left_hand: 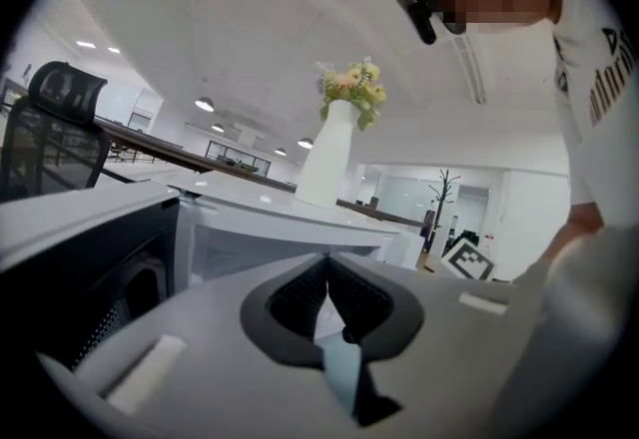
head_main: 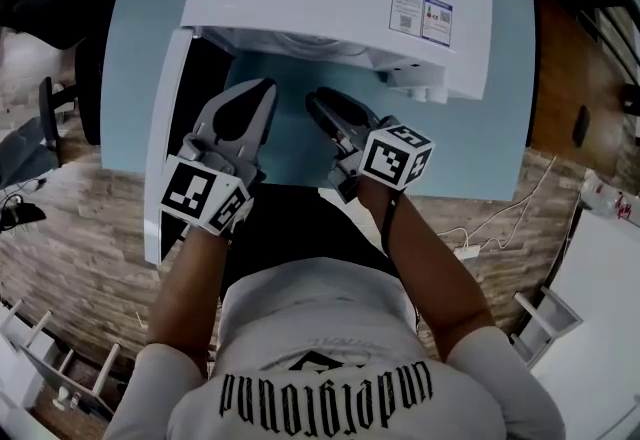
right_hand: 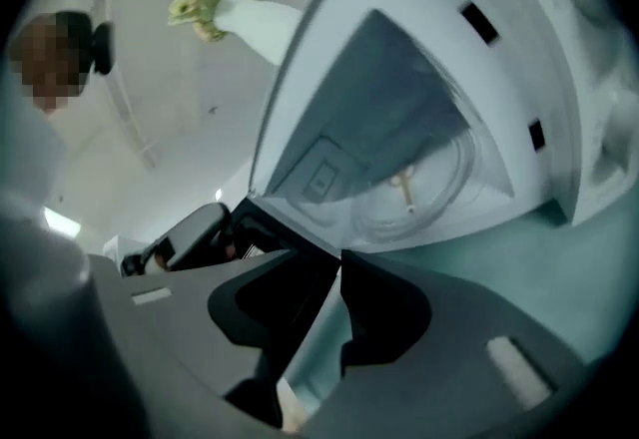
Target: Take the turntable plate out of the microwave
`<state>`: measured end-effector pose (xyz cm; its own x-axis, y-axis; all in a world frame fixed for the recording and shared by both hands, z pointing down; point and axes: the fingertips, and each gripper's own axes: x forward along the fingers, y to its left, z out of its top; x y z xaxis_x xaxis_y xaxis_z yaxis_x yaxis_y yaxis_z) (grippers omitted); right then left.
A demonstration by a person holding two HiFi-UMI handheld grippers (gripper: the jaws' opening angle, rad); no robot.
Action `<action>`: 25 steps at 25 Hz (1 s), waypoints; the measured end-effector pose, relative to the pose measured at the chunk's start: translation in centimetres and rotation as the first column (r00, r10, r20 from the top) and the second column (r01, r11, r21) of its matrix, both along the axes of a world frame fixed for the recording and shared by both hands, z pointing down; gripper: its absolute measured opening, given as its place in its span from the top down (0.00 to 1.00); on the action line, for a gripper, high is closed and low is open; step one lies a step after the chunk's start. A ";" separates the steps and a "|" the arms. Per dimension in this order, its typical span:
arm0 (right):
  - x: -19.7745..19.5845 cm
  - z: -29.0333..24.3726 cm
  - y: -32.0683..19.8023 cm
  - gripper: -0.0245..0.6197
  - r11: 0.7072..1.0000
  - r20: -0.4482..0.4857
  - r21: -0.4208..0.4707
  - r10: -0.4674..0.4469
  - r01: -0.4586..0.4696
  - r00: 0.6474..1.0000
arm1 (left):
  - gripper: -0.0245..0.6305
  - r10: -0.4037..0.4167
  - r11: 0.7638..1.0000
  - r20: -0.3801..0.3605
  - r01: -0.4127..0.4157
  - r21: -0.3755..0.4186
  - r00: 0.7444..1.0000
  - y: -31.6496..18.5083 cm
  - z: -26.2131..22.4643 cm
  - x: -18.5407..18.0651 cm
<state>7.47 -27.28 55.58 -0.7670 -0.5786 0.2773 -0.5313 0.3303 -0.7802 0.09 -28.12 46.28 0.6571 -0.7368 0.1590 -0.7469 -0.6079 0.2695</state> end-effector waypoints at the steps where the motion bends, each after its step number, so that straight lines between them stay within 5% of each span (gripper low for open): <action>1: 0.2 0.8 -0.6 0.79 0.998 0.045 -0.054 0.043 -0.040 0.998 | 0.89 -0.002 1.000 0.001 0.002 0.002 1.000 -0.2 0.1 0.0; 6: 0.8 4.5 -2.9 0.76 0.960 0.137 -0.232 0.190 -0.155 0.972 | 0.89 -0.018 1.000 0.004 0.018 0.000 1.000 -1.2 1.2 0.0; 13: 0.1 7.5 -4.7 0.75 0.920 0.163 -0.334 0.272 -0.206 0.948 | 0.89 -0.049 0.998 -0.001 0.048 -0.026 0.999 -2.1 2.5 -0.8; 25: -0.2 10.0 -7.3 0.75 0.821 0.243 -0.490 0.453 -0.295 0.857 | 0.88 -0.048 0.997 -0.035 0.046 -0.056 0.998 -2.6 3.4 -0.9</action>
